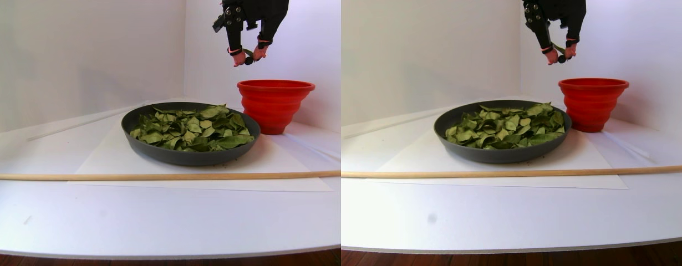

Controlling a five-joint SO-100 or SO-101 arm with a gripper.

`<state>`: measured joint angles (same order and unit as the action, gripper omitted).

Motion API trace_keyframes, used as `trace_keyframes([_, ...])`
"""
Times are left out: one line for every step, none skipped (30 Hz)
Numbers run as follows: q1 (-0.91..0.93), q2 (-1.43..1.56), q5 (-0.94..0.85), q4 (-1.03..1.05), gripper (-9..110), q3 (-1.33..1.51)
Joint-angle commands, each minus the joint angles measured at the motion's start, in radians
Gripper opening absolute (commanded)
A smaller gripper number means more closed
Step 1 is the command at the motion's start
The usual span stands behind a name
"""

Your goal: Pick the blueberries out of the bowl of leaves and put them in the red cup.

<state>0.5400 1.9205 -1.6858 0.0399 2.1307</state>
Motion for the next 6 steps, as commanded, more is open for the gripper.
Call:
trace_keyframes([0.041,-0.005,-0.011,-0.043,9,-0.089])
trace_keyframes([0.046,-0.015,-0.011,-0.046,9,-0.1])
trace_keyframes([0.051,-0.029,-0.011,-0.048,10,-0.11])
trace_keyframes([0.054,-0.04,-0.012,-0.052,10,-0.118])
trace_keyframes([0.057,-0.049,-0.014,-0.06,10,-0.123])
trace_keyframes([0.06,-0.06,-0.014,-0.064,10,-0.13])
